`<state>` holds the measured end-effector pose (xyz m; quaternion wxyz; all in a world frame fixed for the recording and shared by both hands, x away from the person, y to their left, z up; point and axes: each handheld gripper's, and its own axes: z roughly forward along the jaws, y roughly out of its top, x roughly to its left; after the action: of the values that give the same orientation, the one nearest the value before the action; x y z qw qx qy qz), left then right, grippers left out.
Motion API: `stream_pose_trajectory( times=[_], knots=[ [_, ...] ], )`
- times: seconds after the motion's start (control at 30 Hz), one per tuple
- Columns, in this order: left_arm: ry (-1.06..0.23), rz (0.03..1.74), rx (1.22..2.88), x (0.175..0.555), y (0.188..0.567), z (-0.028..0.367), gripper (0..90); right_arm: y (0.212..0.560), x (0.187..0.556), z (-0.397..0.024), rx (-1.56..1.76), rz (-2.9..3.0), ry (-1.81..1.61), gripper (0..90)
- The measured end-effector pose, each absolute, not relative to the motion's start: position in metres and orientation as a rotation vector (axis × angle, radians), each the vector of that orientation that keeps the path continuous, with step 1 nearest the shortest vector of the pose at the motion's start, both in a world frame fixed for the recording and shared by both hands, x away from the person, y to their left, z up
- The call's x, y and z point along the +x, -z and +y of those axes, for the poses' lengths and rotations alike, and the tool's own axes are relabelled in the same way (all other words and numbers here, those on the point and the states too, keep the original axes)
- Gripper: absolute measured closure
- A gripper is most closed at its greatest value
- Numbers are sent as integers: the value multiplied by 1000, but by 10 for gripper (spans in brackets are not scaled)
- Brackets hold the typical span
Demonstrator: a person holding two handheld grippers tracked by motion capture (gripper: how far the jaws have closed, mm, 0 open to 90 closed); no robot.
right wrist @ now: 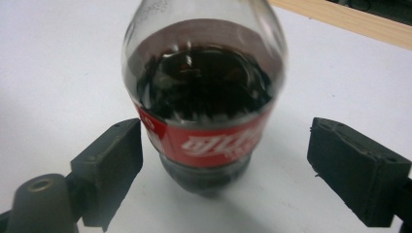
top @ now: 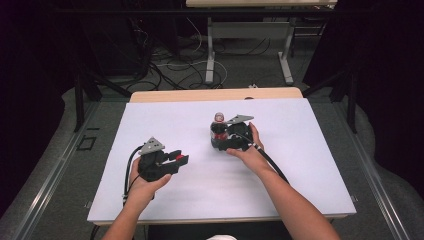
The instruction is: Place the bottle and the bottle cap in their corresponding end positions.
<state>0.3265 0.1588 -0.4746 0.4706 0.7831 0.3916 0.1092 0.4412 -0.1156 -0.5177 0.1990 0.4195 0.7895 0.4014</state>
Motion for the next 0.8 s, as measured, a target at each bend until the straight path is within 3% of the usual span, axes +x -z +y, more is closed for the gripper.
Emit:
stream_pose_trajectory(
  times=[0.13, 0.33, 0.8],
  knots=[
    [-258, 945, 1939, 330, 483, 151, 617, 519, 437, -127, 1201, 2200, -1142, 32],
    [-234, 934, 1964, 337, 495, 133, 617, 524, 423, -144, 1253, 2150, -1156, 0],
    [-187, 844, 1973, 343, 509, 95, 617, 523, 386, -171, 1234, 2111, -1084, 0]
  ],
)
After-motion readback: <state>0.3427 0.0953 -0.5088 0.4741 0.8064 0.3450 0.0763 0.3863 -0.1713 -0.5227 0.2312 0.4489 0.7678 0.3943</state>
